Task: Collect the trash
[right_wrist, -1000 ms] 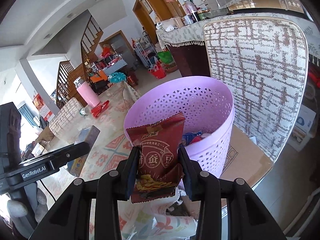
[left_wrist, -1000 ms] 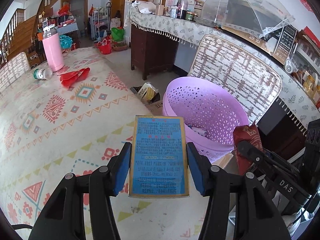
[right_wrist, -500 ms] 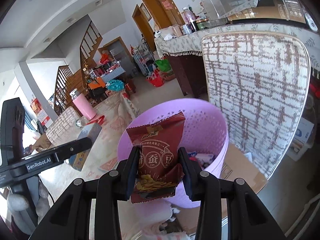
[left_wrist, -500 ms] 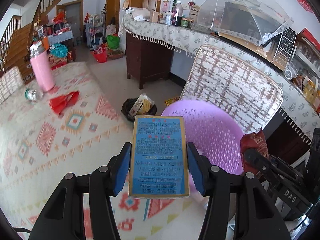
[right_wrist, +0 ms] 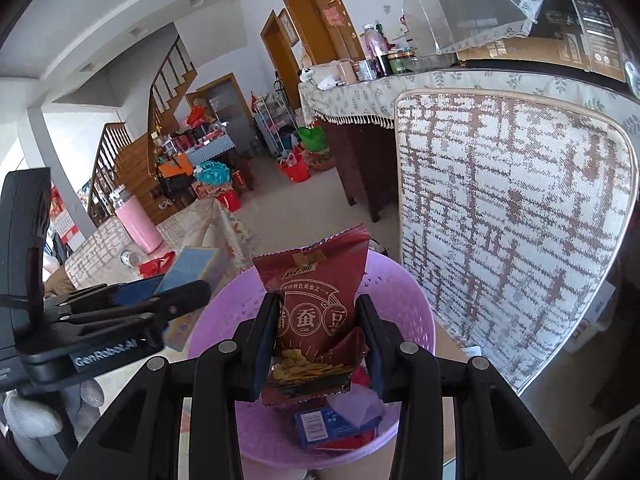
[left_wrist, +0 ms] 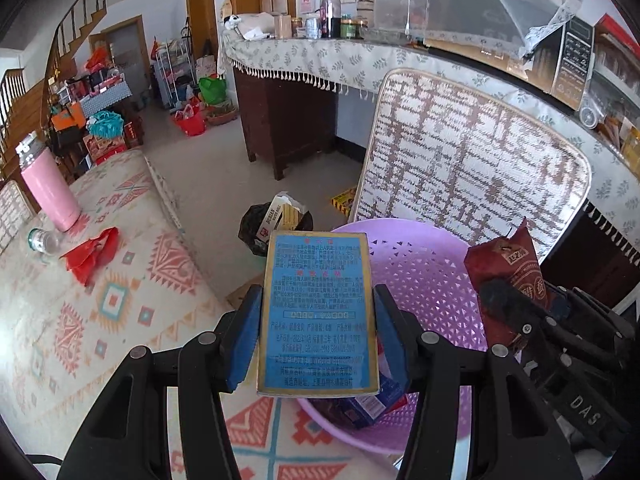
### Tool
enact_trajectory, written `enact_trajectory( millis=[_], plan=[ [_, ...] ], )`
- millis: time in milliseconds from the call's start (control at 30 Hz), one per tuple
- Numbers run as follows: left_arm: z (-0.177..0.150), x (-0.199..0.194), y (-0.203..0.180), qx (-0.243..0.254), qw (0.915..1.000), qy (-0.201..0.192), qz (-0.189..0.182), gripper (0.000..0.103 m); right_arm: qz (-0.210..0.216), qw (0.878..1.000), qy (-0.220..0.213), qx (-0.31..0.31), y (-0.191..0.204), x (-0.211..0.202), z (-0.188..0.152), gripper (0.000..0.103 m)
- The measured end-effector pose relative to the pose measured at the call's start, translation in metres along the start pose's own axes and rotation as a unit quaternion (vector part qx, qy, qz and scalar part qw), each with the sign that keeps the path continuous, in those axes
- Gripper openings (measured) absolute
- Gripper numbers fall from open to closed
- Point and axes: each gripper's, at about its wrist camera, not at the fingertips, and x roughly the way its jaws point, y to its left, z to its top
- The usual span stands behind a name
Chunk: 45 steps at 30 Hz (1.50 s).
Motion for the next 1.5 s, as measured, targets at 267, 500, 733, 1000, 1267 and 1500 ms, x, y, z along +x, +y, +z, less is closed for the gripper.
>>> enact_trajectory(
  millis=[267, 500, 733, 1000, 1267, 1500],
  plan=[
    [0.007, 0.018, 0.005, -0.008, 0.9999, 0.01, -0.002, 0.053, -0.002, 1.0, 0.03, 0.008, -0.008, 0.031, 0.003, 0.042],
    [0.01, 0.017, 0.008, -0.013, 0.9999, 0.0, -0.008, 0.053, -0.005, 0.999, 0.039, 0.007, -0.008, 0.044, 0.004, 0.044],
    [0.008, 0.002, 0.008, -0.01, 0.9997, -0.02, -0.009, 0.069, -0.014, 1.0, 0.026, 0.001, -0.006, 0.04, 0.006, 0.053],
    [-0.005, -0.033, 0.01, 0.0, 0.999, -0.045, 0.004, 0.073, -0.017, 1.0, 0.017, 0.003, 0.0, 0.025, 0.004, 0.055],
    [-0.032, -0.091, 0.016, -0.003, 0.9951, -0.096, 0.022, 0.084, -0.021, 1.0, 0.015, 0.007, 0.011, -0.001, -0.011, 0.057],
    [-0.06, -0.143, 0.016, -0.004, 0.9879, -0.149, 0.041, 0.093, -0.014, 1.0, 0.01, -0.006, 0.033, -0.022, -0.031, 0.063]
  ],
)
